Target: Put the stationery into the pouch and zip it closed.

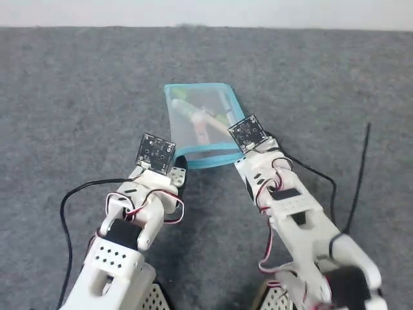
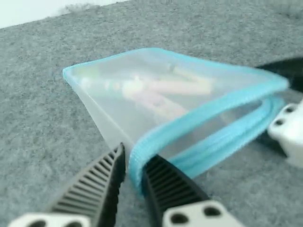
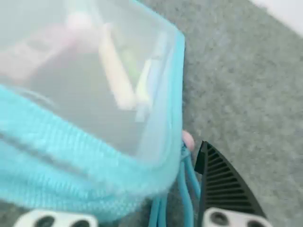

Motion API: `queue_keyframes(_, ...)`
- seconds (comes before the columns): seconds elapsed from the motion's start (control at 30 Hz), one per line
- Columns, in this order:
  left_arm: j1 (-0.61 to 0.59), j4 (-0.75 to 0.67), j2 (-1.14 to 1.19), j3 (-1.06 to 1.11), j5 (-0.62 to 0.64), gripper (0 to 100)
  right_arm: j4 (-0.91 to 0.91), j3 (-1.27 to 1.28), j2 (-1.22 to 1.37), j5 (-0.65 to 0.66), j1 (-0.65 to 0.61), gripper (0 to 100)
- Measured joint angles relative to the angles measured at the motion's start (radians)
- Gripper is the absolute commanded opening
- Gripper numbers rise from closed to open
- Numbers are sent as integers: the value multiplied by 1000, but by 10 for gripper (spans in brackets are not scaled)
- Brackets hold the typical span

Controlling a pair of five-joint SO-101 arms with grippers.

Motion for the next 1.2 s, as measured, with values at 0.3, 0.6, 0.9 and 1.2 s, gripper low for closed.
queue_keyframes(0.3, -3, 0, 2, -3, 3, 13, -89, -244, 385, 2, 31, 167)
queue_keyframes(0.6, -3, 0, 2, -3, 3, 13, -97, -258, 387, 2, 44, 6)
queue_keyframes(0.9, -37, 0, 2, -3, 3, 13, 3, -143, 150, 2, 60, 6)
queue_keyframes(1.2, -83, 0, 2, -3, -5, 13, 267, -12, -209, 0, -6, 27)
